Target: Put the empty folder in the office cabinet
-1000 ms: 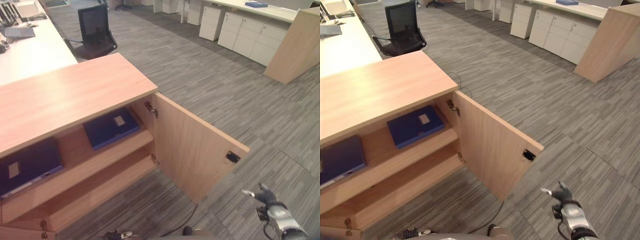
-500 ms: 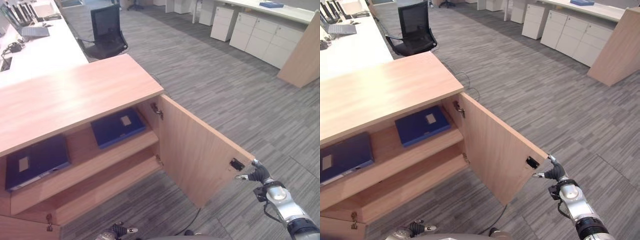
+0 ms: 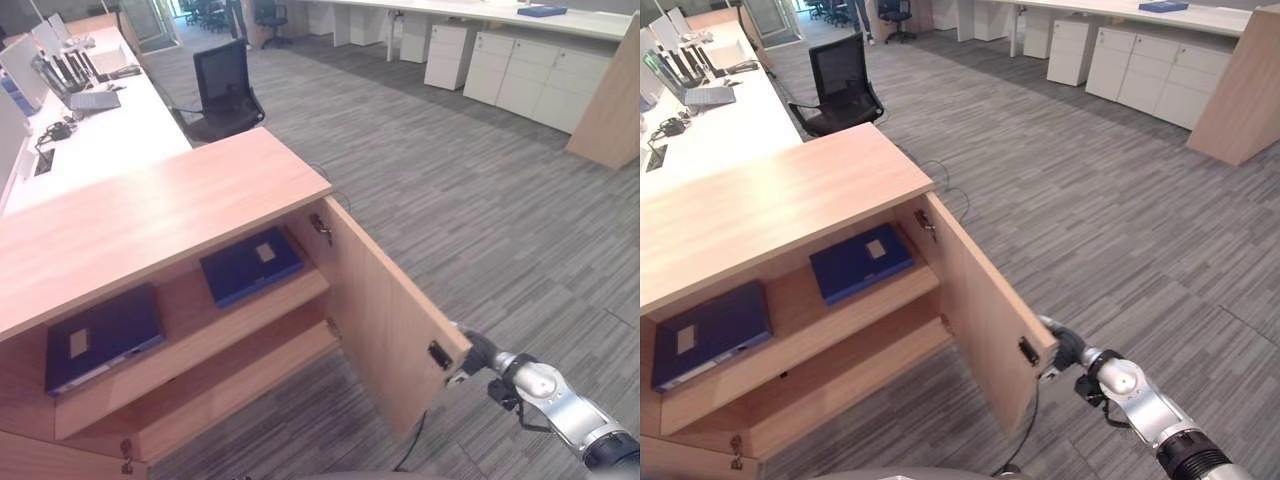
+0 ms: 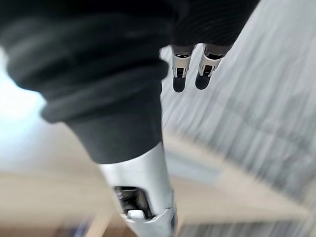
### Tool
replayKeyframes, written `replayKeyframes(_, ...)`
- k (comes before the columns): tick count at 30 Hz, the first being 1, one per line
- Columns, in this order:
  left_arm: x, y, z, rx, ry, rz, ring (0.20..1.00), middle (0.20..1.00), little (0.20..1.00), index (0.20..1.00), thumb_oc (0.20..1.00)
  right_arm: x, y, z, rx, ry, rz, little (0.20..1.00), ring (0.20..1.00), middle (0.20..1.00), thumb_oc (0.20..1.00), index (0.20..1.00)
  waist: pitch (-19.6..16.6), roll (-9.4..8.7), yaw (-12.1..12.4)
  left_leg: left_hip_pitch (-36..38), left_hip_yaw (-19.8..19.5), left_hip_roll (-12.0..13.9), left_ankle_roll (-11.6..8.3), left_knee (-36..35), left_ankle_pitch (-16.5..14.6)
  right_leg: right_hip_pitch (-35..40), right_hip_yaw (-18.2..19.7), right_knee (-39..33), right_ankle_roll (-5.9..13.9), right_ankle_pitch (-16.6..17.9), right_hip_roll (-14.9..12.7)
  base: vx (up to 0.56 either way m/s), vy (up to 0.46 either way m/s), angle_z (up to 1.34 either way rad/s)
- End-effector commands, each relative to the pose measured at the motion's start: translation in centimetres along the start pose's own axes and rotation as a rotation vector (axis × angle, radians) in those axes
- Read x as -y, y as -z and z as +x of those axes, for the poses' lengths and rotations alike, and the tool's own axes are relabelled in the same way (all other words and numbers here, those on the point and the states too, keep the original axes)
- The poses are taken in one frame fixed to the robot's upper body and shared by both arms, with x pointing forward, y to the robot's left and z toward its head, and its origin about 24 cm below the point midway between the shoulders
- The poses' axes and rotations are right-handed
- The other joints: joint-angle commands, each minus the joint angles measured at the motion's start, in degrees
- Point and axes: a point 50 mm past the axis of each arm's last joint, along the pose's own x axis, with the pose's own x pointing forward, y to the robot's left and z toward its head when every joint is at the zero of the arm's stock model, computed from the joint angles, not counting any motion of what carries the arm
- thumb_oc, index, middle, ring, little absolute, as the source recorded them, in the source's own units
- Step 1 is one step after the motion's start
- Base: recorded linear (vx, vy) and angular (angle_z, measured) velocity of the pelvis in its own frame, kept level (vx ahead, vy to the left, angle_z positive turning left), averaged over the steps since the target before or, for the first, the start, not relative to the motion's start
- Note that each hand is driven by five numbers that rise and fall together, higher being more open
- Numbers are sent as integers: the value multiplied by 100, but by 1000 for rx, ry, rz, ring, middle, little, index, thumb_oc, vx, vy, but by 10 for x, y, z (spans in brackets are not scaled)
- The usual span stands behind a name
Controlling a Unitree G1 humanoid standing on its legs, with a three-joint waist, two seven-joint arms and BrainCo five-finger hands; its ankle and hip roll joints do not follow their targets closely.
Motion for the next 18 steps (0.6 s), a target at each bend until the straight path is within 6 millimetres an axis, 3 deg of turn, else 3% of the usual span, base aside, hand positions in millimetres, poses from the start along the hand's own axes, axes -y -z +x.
replayKeyframes(1,-27,-4,-1,-12,-49,43,1000,1000,1000,1000,1000,17,-96,31,466,-30,71,1000,1000,1000,1000,1000,-8,-700,356,131,-86,-379,80,67,-558,-235,155,37,179,-258,-18,-23,49,3)
replayKeyframes(7,-27,-6,-1,2,-60,49,1000,1000,1000,1000,1000,-10,-149,47,660,-230,146,1000,1000,1000,1000,1000,-41,-760,495,40,-126,-415,112,67,-524,-304,105,37,207,-185,-87,-23,42,7)
replayKeyframes(9,-27,-9,-1,11,-68,59,1000,1000,1000,1000,1000,-28,-179,51,754,-335,165,1000,1000,1000,1000,1000,-37,-778,587,31,-133,-412,119,67,-528,-310,101,37,213,-170,-95,-16,40,8)
replayKeyframes(10,-28,-9,-1,11,-68,59,1000,1000,1000,1000,1000,-28,-179,51,755,-335,165,1000,1000,1000,1000,1000,-53,-788,578,3,-137,-421,124,67,-512,-335,97,37,212,-161,-105,-18,26,7)
replayKeyframes(15,-26,-15,0,28,-81,67,1000,1000,1000,1000,1000,-52,-218,58,859,-459,196,1000,1000,1000,1000,1000,-36,-857,744,-72,-195,-443,144,67,-475,-373,31,37,221,-123,-144,-27,27,14)
replayKeyframes(18,-25,-15,0,30,-87,65,1000,1000,1000,1000,1000,-59,-222,64,854,-467,193,1000,1000,1000,1000,1000,-30,-897,853,-119,-258,-474,155,67,-451,-374,-54,37,240,-97,-191,-25,28,19)
